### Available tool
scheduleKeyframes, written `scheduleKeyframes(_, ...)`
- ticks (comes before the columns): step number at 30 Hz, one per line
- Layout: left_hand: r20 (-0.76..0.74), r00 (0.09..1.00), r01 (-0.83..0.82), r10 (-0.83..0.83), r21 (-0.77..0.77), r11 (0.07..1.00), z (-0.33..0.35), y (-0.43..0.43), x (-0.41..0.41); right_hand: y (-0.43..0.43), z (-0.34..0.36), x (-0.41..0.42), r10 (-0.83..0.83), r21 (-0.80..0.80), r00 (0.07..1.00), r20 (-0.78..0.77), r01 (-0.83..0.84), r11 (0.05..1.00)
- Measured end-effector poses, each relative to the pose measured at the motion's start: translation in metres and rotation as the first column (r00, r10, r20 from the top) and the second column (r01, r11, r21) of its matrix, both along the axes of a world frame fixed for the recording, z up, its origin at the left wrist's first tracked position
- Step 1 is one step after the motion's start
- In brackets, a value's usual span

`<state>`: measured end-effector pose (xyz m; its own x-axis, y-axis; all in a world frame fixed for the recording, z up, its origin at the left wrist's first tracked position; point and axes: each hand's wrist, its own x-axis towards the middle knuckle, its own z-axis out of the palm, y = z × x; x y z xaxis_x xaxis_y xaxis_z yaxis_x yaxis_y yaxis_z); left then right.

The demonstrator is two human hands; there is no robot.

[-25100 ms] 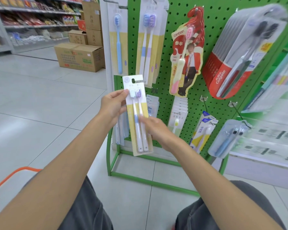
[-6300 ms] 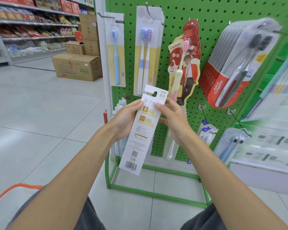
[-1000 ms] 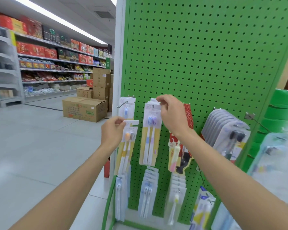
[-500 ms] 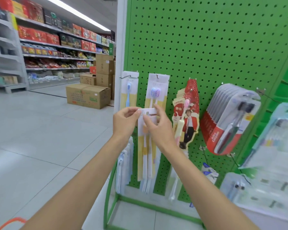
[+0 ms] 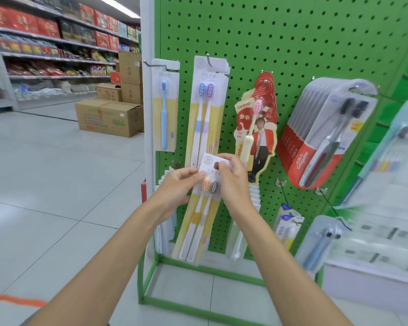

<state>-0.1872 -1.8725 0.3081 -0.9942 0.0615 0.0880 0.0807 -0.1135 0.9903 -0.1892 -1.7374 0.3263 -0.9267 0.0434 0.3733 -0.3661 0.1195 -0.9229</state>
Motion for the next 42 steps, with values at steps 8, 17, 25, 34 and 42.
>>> scheduleKeyframes(8, 0.047, 0.993, -0.116, 0.111, 0.122, 0.986, -0.004, -0.004, 0.009, 0.002, -0.014, 0.014, 0.121, -0.013, 0.991, 0.065, -0.120, 0.993)
scheduleKeyframes(17, 0.131, 0.969, -0.246, 0.210, 0.396, 0.885, -0.003, -0.014, 0.006, 0.010, -0.040, 0.016, 0.262, 0.113, 0.897, 0.356, -0.320, 0.941)
scheduleKeyframes(25, 0.162, 0.919, -0.391, 0.359, 0.474, 0.789, 0.002, -0.037, 0.001, 0.017, -0.064, 0.030, 0.360, 0.267, 0.763, 0.536, -0.558, 0.786)
scheduleKeyframes(34, -0.003, 0.915, -0.401, 0.404, 0.108, 0.909, 0.013, -0.032, 0.008, 0.014, -0.069, 0.039, 0.318, 0.370, 0.908, 0.274, -0.405, 0.836)
scheduleKeyframes(42, -0.181, 0.938, -0.318, 0.297, -0.102, 0.943, 0.012, -0.026, 0.011, 0.000, -0.076, 0.046, 0.388, 0.523, 0.908, 0.160, -0.411, 0.747)
